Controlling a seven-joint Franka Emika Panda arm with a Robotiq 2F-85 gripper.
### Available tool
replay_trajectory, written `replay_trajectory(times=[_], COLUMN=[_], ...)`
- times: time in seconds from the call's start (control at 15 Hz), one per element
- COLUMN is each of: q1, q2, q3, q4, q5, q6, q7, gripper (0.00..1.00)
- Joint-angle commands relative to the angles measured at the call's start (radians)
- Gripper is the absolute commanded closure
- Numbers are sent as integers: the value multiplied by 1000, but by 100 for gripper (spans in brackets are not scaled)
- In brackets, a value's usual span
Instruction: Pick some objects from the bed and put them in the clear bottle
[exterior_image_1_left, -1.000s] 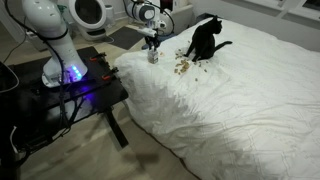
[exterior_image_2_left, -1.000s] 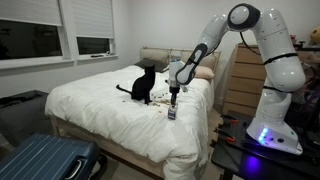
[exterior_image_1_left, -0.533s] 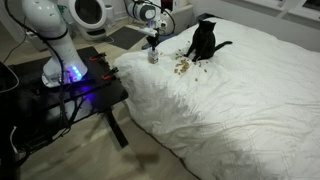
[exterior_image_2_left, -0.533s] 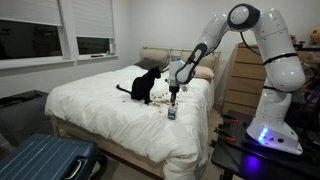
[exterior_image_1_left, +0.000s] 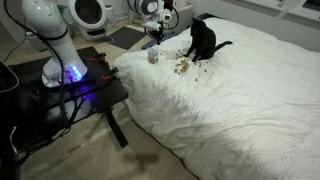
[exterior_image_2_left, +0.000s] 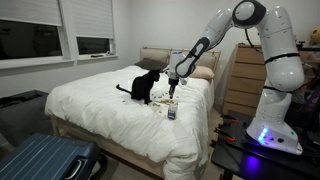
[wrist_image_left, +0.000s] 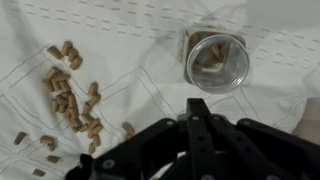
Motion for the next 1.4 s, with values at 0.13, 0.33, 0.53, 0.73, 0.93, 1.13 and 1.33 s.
replay_trajectory(times=[0.13,0.33,0.53,0.73,0.93,1.13,1.33], q1=[-42,-68,-92,-95,-92,-92,-91], q2=[-70,-79,-81,-82,-61,-61,-61], q3=[-8,-24,-39,-69,-73,-74,-73], q4=[-7,4,15,20,19,19,19], q5=[44,75,98,86,77,77,77], q6=[17,14,-5,-44,-12,-14,-14], q7=[-17,-10,-4,22,6,7,7], gripper=[100,100,100,68,68,67,42])
